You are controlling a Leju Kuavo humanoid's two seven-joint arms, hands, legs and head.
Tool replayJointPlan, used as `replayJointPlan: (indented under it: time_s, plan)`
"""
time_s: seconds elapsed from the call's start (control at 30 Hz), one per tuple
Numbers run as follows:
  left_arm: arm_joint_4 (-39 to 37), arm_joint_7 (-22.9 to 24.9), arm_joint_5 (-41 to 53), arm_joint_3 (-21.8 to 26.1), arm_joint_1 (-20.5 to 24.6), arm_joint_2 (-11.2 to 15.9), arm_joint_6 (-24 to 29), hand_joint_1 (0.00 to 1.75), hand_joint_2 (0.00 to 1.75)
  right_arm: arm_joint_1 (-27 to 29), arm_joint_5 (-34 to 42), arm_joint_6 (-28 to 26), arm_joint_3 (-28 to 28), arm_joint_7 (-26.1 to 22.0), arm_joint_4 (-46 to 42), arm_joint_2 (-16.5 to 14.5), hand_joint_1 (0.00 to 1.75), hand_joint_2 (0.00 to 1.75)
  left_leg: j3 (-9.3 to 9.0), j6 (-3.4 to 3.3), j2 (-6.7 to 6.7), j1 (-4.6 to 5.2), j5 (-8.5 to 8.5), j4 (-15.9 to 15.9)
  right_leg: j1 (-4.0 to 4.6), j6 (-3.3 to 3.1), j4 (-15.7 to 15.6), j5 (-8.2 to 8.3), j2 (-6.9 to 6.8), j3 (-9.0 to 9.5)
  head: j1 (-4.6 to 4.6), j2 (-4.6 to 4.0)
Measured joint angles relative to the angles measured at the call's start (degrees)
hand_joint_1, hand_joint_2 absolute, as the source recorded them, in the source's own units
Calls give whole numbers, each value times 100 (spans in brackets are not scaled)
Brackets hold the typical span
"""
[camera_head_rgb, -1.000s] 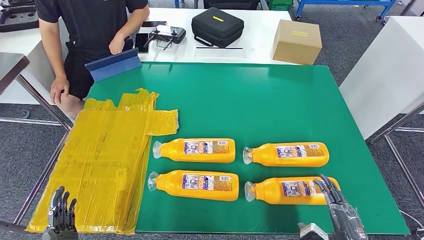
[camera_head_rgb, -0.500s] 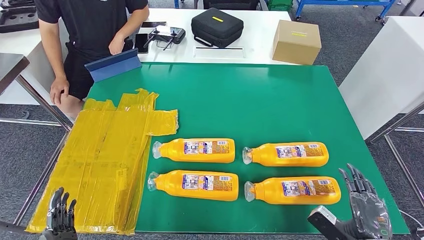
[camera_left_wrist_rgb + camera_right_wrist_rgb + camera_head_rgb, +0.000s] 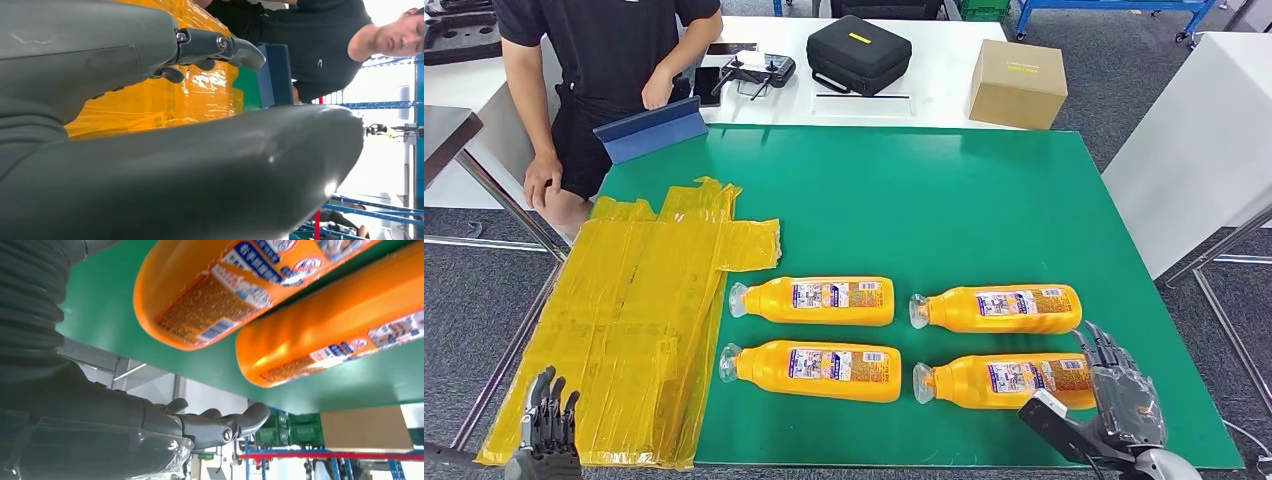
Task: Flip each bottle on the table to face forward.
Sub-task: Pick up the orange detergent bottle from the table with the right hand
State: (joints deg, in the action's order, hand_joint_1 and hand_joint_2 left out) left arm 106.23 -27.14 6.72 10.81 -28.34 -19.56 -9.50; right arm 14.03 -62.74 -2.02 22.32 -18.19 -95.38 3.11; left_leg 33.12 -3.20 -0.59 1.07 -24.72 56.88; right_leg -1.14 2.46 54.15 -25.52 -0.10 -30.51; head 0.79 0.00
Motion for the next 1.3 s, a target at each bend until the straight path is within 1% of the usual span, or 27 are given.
replayJointPlan:
  time_s: [0.23, 0.43, 0.67, 0.87, 1.03, 1.3]
  plan:
    - [-20, 32, -23, 30, 84, 0, 52, 0, 0, -94, 120, 1, -605, 296, 287, 211, 0, 175, 0, 0, 3, -1, 0, -1, 1, 0, 1, 0, 1, 1, -1, 0]
    - [-20, 68, -102, 96, 159, 0, 229, 0, 0, -457, 194, 7, -1249, 473, 811, 467, 0, 175, -5, -1, 4, 0, 2, 0, 1, 0, 1, 0, 1, 3, 1, 0]
    - [-20, 72, -158, 139, 172, 0, 301, 0, 0, -808, 227, -12, -1683, 591, 1329, 734, 0, 175, -6, -2, 6, 0, 1, 0, 1, 0, 1, 0, 2, 5, -1, 0]
    - [-23, 74, -179, 156, 222, 0, 255, 0, 0, -1046, -20, -167, -1903, 952, 1601, 863, 0, 175, -25, 1, 4, 0, -7, -1, 1, -4, -2, -8, 2, -34, 0, 0]
    - [-43, 74, -182, 166, 256, 0, 237, 0, 0, -1107, -93, -192, -1989, 1032, 1693, 903, 0, 175, -37, -3, 5, 0, -6, -1, 0, -4, -3, -7, 2, -24, 1, 0]
    - [-118, 83, -192, 185, 330, 0, 229, 0, 0, -1108, -299, 99, -1977, 1216, 1583, 907, 0, 175, -46, -12, 3, 6, 0, -1, -6, -2, -3, -4, 2, -16, 0, 0]
